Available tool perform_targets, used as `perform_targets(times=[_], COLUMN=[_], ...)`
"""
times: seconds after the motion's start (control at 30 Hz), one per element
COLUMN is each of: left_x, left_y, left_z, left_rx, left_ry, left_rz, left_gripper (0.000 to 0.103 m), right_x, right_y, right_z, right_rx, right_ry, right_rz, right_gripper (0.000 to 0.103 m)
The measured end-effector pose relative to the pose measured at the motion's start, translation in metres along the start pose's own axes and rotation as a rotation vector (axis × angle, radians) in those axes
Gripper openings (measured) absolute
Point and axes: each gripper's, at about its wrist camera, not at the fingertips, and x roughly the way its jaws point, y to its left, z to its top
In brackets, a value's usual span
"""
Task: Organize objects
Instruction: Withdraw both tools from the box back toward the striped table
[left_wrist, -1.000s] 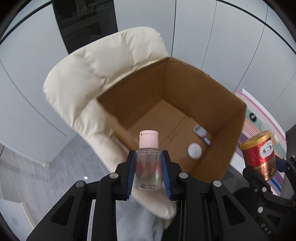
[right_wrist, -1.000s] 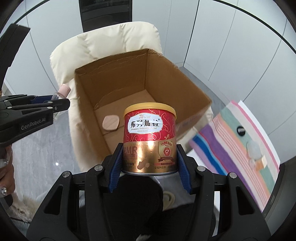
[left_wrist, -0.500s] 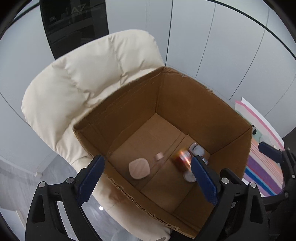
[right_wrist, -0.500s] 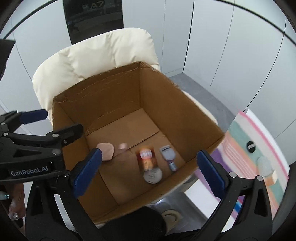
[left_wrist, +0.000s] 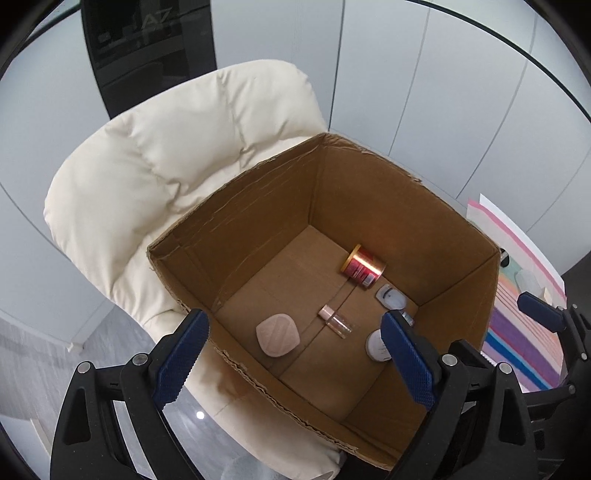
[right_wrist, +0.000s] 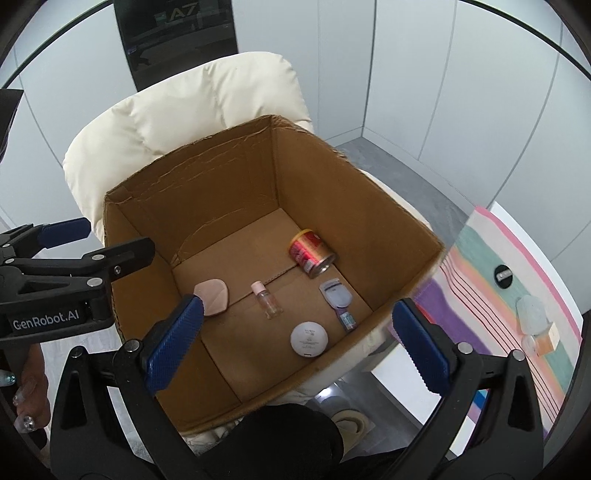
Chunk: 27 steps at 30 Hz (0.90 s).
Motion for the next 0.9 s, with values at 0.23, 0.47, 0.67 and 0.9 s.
perform_targets(times=[0.23,0.47,0.67,0.9], left_x=[-0.004,-0.014,-0.018,-0.021], left_y=[-0.034,-0.110,-0.198,-0.288], left_z=[0.005,0.005,-0.005,-0.026], left_rx=[0.059,0.162,0.300,0.436], left_ry=[-0.020,-0.023,0.002,0.027], left_rz=[-0.056,-0.166,-0.276,-0.347], left_gripper=[0.095,0.095,0.095,0.095], right_x=[-0.022,-0.055,-0.093,-0.138], right_y=[-0.030,-0.092,-0.163,-0.234], right_z=[-0.017,-0.053,-0.103,-0.163], right_rx=[0.081,0.190,0.335,0.511], right_ry=[-0.010,0.000,0.019,0.018], right_rz=[-0.053,-0.163,-0.277,-0.364], right_gripper=[0.103,0.103,0.103,0.103])
